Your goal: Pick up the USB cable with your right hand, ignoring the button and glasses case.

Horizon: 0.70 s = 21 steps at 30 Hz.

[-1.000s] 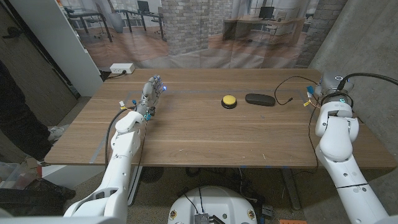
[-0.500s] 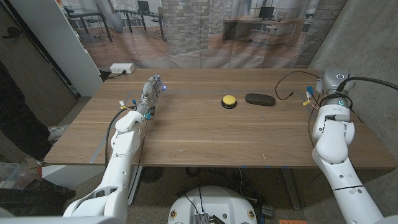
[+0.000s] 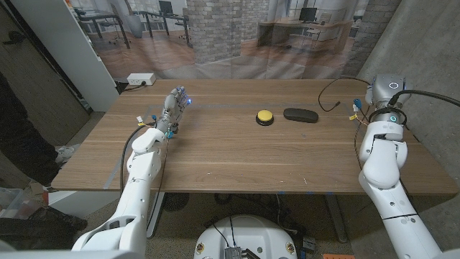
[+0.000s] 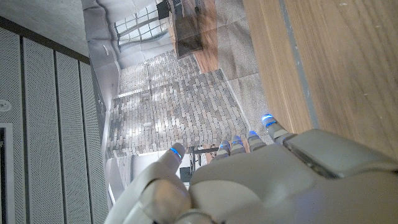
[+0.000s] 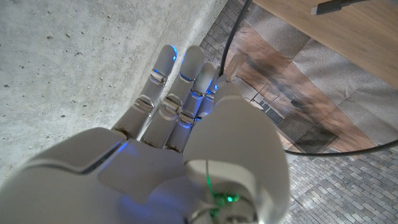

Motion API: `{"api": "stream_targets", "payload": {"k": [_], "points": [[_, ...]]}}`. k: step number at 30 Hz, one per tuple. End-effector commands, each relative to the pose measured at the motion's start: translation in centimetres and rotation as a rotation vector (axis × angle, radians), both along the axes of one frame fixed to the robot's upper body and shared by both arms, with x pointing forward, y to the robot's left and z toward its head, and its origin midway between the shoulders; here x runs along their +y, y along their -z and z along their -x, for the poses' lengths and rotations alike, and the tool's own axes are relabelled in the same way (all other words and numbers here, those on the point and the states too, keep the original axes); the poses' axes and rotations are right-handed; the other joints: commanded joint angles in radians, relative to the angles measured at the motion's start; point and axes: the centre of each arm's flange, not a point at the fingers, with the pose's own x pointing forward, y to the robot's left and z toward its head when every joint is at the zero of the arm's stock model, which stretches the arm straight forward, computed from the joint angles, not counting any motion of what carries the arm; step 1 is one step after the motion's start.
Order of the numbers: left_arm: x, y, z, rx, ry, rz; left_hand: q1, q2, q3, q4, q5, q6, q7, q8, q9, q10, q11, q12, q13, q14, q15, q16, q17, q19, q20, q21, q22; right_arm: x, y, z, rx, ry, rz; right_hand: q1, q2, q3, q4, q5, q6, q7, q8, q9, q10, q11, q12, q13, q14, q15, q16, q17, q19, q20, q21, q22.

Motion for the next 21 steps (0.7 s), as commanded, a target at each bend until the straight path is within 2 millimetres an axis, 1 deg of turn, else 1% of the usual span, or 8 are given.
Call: {"api": "stream_targets", "payload": {"k": [1,21], "points": [[0.4,0.2,0.5,0.005,0.006,-0.01,0.003,0.121,-0.004,0.001,0.004,-0.09,0.004,0.001,0.005,-0.074,0.003,0.003,0.002,-0.119,0.003,0.004,0.003,-0.042,-0.002,-0.001,0.005,0.3,-1.3,0.9,-0.037,0.016,0.032,0.01,0.0,-0.004,-0.001,0.006,0.024,-0.019,0.005,0.034,0.0,0.004,-0.002,0.009,-0.006,-0.021,0.008,0.004,-0.007,-0.121,0.01,-0.002],[0.9,0.7,2.0,0.0,0.016,-0.026,0.003,0.121,-0.005,0.001,0.004,-0.09,0.004,0.001,0.005,-0.075,0.003,0.003,0.002,-0.119,0.003,0.004,0.003,-0.042,-0.001,-0.002,0.005,0.3,-2.2,2.6,-0.07,0.039,0.056,0.018,0.0,-0.018,0.002,0.017,0.025,-0.02,0.002,0.036,0.003,0.004,-0.008,0.009,-0.01,-0.021,0.013,0.003,-0.019,-0.122,0.035,-0.016]]}}
